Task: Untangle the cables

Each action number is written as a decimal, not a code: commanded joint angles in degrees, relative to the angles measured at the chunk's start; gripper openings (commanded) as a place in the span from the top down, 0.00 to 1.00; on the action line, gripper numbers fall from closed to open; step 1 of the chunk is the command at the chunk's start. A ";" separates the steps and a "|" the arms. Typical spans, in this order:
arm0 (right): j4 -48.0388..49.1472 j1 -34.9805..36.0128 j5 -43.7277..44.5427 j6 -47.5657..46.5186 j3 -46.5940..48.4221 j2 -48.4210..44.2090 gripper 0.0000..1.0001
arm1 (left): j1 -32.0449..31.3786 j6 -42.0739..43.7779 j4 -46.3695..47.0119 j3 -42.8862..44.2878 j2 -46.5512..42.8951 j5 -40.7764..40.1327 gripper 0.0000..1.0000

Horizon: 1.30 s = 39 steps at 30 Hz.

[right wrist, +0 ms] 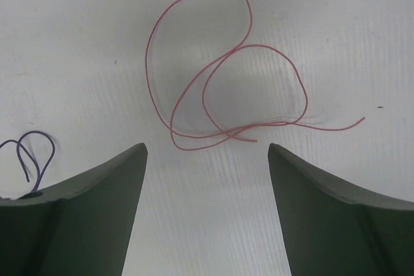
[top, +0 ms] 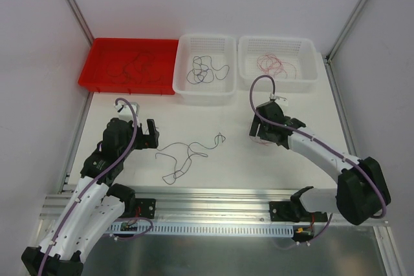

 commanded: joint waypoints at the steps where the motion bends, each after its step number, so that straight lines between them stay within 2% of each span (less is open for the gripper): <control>1: 3.97 0.22 0.52 -3.52 4.83 4.91 0.21 | 0.68 0.68 1.21 -0.14 0.18 0.92 0.01; 7: 6.70 -0.57 0.17 -3.87 7.48 13.70 0.30 | 0.68 0.68 1.29 -0.14 0.53 1.10 0.01; 14: 9.33 -2.77 -2.64 -3.08 8.36 18.89 0.47 | 0.68 1.03 1.47 -0.06 0.71 1.19 0.01; 19: 10.30 -3.74 -2.91 -3.26 7.31 19.69 0.69 | 0.68 1.20 1.56 0.03 1.15 1.27 0.01; 20: 9.78 -3.82 -2.56 -3.52 7.30 19.34 0.79 | 0.68 1.20 1.47 -0.05 1.24 1.45 0.01; 23: 8.29 -3.56 -1.24 -4.84 7.04 16.89 0.97 | 0.68 1.29 1.47 -0.05 1.24 1.71 0.01; 32: -1.63 -3.56 3.15 -14.66 13.80 5.28 0.99 | 0.68 1.29 1.56 0.03 1.33 2.59 0.01; 38: -7.79 -4.00 3.95 -23.02 27.85 1.32 0.99 | 0.68 1.29 1.56 -0.05 1.77 3.03 0.01; 39: -8.24 -4.35 3.95 -25.38 33.09 1.32 0.99 | 0.68 1.29 1.64 -0.05 1.77 3.03 0.01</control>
